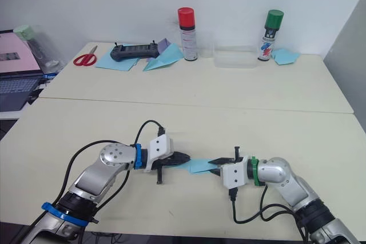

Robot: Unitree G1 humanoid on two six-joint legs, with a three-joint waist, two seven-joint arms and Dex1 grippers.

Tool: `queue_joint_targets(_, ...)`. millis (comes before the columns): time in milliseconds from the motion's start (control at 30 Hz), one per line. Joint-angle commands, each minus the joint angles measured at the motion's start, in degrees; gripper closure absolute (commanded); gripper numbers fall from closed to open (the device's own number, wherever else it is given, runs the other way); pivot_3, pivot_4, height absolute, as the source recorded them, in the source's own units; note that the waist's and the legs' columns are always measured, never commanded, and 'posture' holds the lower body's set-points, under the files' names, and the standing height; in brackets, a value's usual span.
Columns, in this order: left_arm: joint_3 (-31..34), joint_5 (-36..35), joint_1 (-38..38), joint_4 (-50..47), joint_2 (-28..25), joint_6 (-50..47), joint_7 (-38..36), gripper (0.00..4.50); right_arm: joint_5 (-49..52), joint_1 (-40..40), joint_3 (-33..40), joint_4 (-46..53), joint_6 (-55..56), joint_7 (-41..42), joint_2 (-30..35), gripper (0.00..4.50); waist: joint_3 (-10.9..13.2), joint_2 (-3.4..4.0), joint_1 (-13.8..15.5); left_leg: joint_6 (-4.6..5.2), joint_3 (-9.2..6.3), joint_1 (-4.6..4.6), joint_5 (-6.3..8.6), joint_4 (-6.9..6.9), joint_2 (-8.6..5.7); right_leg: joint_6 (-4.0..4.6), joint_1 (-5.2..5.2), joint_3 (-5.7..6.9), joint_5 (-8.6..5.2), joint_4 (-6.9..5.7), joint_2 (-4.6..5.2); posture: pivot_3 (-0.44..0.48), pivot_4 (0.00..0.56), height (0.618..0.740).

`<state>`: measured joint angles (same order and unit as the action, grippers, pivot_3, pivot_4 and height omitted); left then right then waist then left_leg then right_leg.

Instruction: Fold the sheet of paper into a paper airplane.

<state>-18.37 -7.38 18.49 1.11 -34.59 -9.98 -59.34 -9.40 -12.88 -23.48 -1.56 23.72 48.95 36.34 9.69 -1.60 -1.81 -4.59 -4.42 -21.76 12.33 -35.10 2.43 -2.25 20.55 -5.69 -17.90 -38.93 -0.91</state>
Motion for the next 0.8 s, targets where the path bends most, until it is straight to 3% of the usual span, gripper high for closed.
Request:
queue_joint_targets(33,-2.72,3.80,-1.30,3.94,0.55,-0.12,0.59,4.50,0.83,3.17,-0.25,1.66,-3.52,4.20,3.20,1.95,-0.02,0.01,0.12,0.00,-0.01,0.00,0.00,0.01,0.00,-0.01,0.00,0.02,0.00,0.00,0.00,0.000,0.150,0.740)
queue_joint_targets(233,-3.26,4.88,-1.12,4.56,1.67,0.25,0.87,4.50,7.94,7.76,3.72,12.09,-9.99,7.63,8.49,0.01,-0.14,0.18,0.36,0.00,-0.05,-0.03,0.00,0.01,-0.16,-0.09,-0.06,0.00,-0.08,0.06,0.14,0.000,0.150,0.740)
queue_joint_targets(400,-3.46,5.32,-1.40,4.45,2.15,0.47,0.82,4.50,21.42,7.43,9.92,23.51,-27.96,5.38,6.24,0.01,-0.14,0.22,0.11,0.00,-0.08,-0.05,0.00,0.00,-0.18,0.03,-0.06,-0.02,-0.16,0.06,0.16,0.000,0.150,0.740)
queue_joint_targets(500,-3.49,5.55,-1.64,4.33,2.19,0.54,0.77,4.50,25.38,2.72,10.45,25.18,-40.97,-2.21,-1.99,0.01,-0.15,0.22,-0.05,0.00,-0.08,-0.03,0.00,-0.02,-0.16,0.03,-0.06,-0.04,-0.16,0.04,0.14,0.000,0.150,0.740)
queue_joint_targets(600,-3.57,5.87,-2.02,4.04,1.94,0.75,0.54,4.50,22.58,-0.44,7.10,23.16,-46.69,-5.79,-7.41,0.61,-0.16,0.23,0.20,-0.01,-0.12,-0.05,-0.01,-0.02,-0.19,0.09,-0.04,-0.04,-0.19,0.04,0.13,0.000,0.150,0.740)
queue_joint_targets(800,-3.49,6.26,-2.59,3.51,0.87,1.36,-0.13,4.50,20.80,-2.93,3.15,20.74,-56.74,-11.33,-14.33,2.88,-0.17,0.22,0.22,-0.01,-0.12,-0.25,0.01,0.11,-0.19,-0.15,0.08,0.02,-0.11,0.17,0.15,0.000,0.150,0.740)
